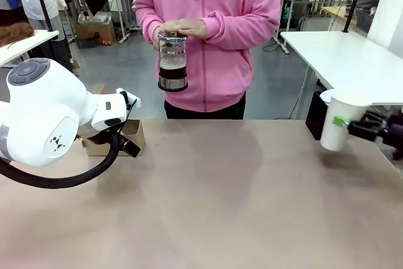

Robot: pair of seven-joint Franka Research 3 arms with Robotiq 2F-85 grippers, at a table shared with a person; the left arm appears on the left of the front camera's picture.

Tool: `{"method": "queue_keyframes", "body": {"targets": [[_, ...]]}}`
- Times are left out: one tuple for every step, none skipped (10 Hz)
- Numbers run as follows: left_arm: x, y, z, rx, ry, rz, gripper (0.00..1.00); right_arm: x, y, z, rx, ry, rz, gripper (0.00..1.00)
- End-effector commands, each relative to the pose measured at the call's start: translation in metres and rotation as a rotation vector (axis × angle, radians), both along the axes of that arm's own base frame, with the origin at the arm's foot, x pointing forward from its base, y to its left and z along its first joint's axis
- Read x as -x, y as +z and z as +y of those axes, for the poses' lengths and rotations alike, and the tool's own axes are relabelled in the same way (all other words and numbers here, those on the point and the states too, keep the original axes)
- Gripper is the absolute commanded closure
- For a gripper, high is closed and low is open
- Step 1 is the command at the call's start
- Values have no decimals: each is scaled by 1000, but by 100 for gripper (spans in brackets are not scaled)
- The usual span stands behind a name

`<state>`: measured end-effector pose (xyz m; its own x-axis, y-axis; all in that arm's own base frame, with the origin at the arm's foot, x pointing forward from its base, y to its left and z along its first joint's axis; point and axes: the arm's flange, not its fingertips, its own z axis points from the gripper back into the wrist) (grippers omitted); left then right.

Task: Pour a drink into a cup and package it in a carrier.
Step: Pick up the 600 ml Paper Cup and place it in the middle top area of the table.

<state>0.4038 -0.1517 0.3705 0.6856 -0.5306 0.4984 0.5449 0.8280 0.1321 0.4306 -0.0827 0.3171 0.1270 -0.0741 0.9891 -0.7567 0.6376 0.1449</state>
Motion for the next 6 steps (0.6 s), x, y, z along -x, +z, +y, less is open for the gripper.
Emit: {"method": "queue_keyframes", "body": {"targets": [[0,0,0,1,0,0,0,-19,32,60,27,-31,40,20],[0,0,0,1,0,0,0,-29,37,88,30,-9,45,20],[0,0,0,1,0,0,0,-44,37,119,32,1,55,20],[0,0,0,1,0,0,0,-58,32,143,30,15,63,20],[0,0,0,1,0,0,0,-73,22,165,20,23,64,20],[0,0,0,1,0,0,0,-86,11,184,21,35,59,20]]}}
